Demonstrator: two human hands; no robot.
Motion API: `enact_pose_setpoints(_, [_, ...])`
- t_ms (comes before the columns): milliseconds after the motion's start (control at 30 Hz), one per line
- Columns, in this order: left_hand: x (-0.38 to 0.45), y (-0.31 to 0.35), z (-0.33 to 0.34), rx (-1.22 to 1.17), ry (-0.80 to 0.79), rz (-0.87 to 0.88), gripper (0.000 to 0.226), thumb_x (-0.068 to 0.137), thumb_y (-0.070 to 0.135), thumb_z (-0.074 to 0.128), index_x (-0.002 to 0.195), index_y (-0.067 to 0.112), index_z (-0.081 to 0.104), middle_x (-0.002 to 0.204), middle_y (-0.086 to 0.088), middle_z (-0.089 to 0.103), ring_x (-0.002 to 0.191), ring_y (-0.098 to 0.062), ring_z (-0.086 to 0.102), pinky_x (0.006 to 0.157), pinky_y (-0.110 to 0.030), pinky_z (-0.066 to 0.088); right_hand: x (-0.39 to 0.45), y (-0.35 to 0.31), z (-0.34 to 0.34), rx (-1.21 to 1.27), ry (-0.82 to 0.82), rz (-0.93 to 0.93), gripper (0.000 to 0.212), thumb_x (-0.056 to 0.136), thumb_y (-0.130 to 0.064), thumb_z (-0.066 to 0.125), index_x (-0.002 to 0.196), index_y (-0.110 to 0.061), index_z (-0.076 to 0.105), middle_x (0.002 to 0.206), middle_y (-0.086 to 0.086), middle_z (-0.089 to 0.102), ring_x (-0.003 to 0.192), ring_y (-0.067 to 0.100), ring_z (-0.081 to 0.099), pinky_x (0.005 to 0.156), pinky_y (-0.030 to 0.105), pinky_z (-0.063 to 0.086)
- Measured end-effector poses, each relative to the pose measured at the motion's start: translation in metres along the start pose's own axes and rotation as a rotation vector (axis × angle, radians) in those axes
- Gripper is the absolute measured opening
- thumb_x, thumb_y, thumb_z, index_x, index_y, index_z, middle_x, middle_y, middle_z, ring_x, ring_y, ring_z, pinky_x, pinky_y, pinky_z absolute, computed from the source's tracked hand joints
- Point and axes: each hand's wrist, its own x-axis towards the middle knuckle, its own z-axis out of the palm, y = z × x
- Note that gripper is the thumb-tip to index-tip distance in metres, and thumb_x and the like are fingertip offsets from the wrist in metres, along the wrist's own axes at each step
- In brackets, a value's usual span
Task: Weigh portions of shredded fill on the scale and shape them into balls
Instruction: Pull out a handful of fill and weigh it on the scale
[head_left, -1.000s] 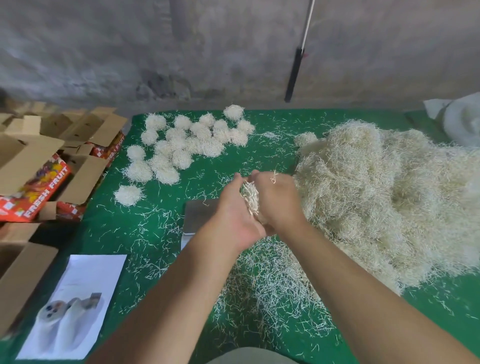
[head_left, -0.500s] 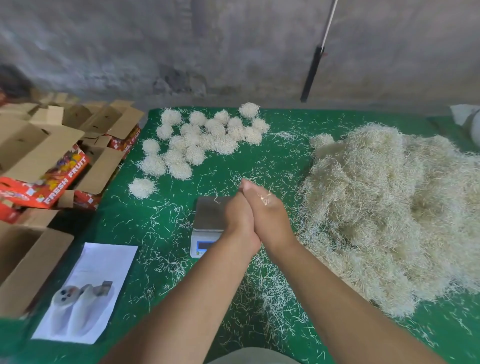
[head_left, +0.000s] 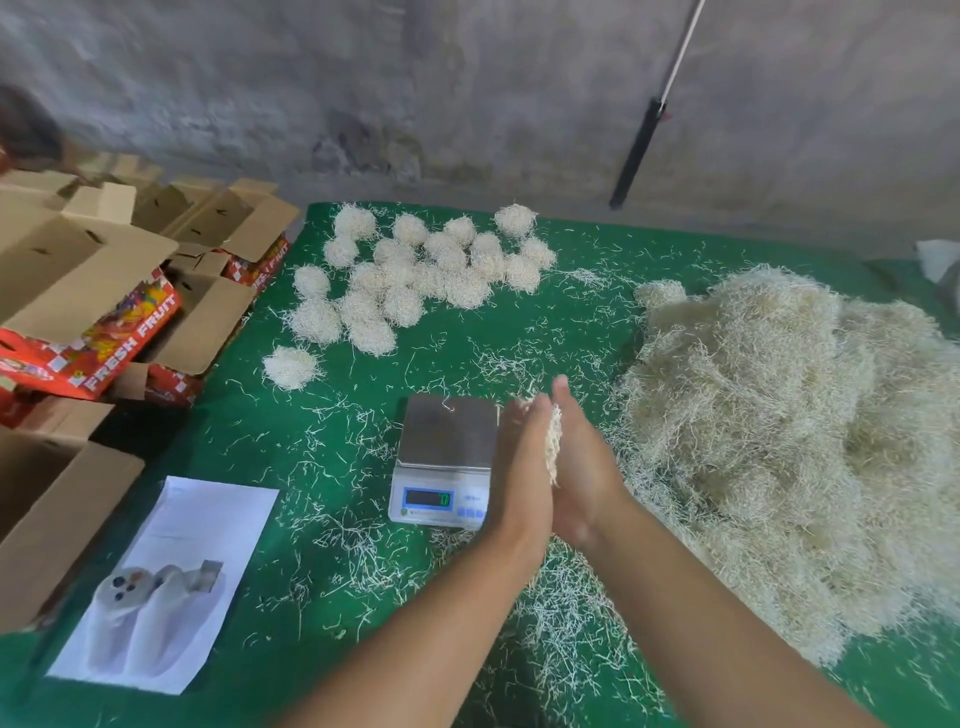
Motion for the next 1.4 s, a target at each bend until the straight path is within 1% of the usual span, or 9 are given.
enact_pose_setpoints(100, [0.005,-0.005,-0.019,0.159,-0.184,-0.045,0.094,0.077,0.055,0.053,0.162,0.042,0.016,0.145,0.034,0.017,0.125,0.026,0.022,0.111,-0.03,0.017,0.01,-0.002,-0.008,-0.022,0.027,0.04,0.109,0.073,-0.094,0.061,0.159,-0.029,0.045,0.17,0.006,0.036,0.159,0.027,0.027,0.128,0.065,0.015])
enact_pose_setpoints(200, [0.019,-0.005,-0.048,0.34,-0.29,-0.116,0.103,0.076,0.04,0.06,0.16,0.053,0.002,0.14,0.038,0.01,0.131,0.012,0.02,0.115,-0.038,0.026,0.015,-0.003,-0.002,-0.053,0.03,0.078,0.11,0.076,-0.093,0.057,0.165,-0.034,0.033,0.176,0.009,0.015,0.163,0.031,0.008,0.129,0.063,0.008])
enact_pose_setpoints(300, [0.036,-0.001,-0.077,0.415,-0.287,-0.038,0.09,0.075,0.046,0.071,0.145,0.067,0.019,0.122,0.047,0.035,0.108,0.02,0.04,0.086,-0.024,0.04,0.024,0.002,0.007,-0.069,0.03,0.111,0.107,0.082,-0.089,0.053,0.165,-0.024,0.033,0.173,0.015,0.024,0.16,0.035,0.021,0.129,0.061,0.015])
enact_pose_setpoints(400, [0.062,0.006,-0.11,0.41,-0.155,0.057,0.081,0.071,0.047,0.084,0.135,0.063,0.036,0.118,0.029,0.058,0.102,0.002,0.063,0.082,-0.029,0.053,0.032,0.006,0.021,-0.045,-0.042,0.125,0.096,0.094,-0.081,0.038,0.159,-0.011,0.043,0.155,0.024,0.052,0.145,0.037,0.051,0.125,0.054,0.034])
enact_pose_setpoints(667, [0.147,0.001,-0.184,0.643,0.106,0.139,0.09,0.076,0.038,0.089,0.151,0.035,0.039,0.148,0.003,0.048,0.121,-0.014,0.047,0.097,-0.034,0.039,0.043,0.022,0.027,-0.057,0.064,0.072,0.058,0.109,-0.057,0.045,0.139,-0.01,0.059,0.134,0.018,0.069,0.122,0.035,0.067,0.103,0.05,0.054])
enact_pose_setpoints(833, [0.187,-0.018,-0.188,0.874,0.026,0.182,0.084,0.079,0.013,0.087,0.148,0.022,0.04,0.136,-0.002,0.052,0.107,-0.013,0.05,0.078,-0.018,0.038,0.04,0.031,-0.006,-0.099,0.1,0.099,0.052,0.111,-0.049,0.045,0.144,-0.01,0.056,0.135,0.015,0.07,0.124,0.035,0.067,0.098,0.048,0.057])
enact_pose_setpoints(1067, [0.22,-0.038,-0.191,1.15,-0.055,0.276,0.074,0.078,-0.014,0.068,0.144,0.014,0.05,0.137,-0.006,0.04,0.121,-0.018,0.048,0.079,-0.011,0.035,0.037,0.045,-0.045,-0.148,0.132,0.161,0.047,0.111,-0.044,0.047,0.143,-0.011,0.056,0.129,0.012,0.075,0.118,0.032,0.073,0.104,0.049,0.054])
enact_pose_setpoints(1267, [0.244,-0.049,-0.195,1.2,-0.114,0.294,0.083,0.08,-0.021,0.06,0.153,0.018,0.049,0.15,-0.009,0.036,0.133,-0.014,0.036,0.106,-0.013,0.022,0.03,0.06,-0.068,-0.135,0.213,0.23,0.044,0.111,-0.042,0.049,0.139,-0.009,0.059,0.125,0.013,0.076,0.114,0.033,0.074,0.101,0.049,0.055])
enact_pose_setpoints(1400, [0.253,-0.045,-0.198,1.275,-0.128,0.387,0.095,0.085,-0.005,0.076,0.163,0.023,0.03,0.169,-0.004,0.017,0.153,-0.023,0.022,0.121,-0.032,0.021,0.026,0.063,-0.075,-0.147,0.223,0.245,0.045,0.111,-0.042,0.047,0.139,-0.01,0.059,0.124,0.011,0.077,0.115,0.032,0.074,0.096,0.045,0.056])
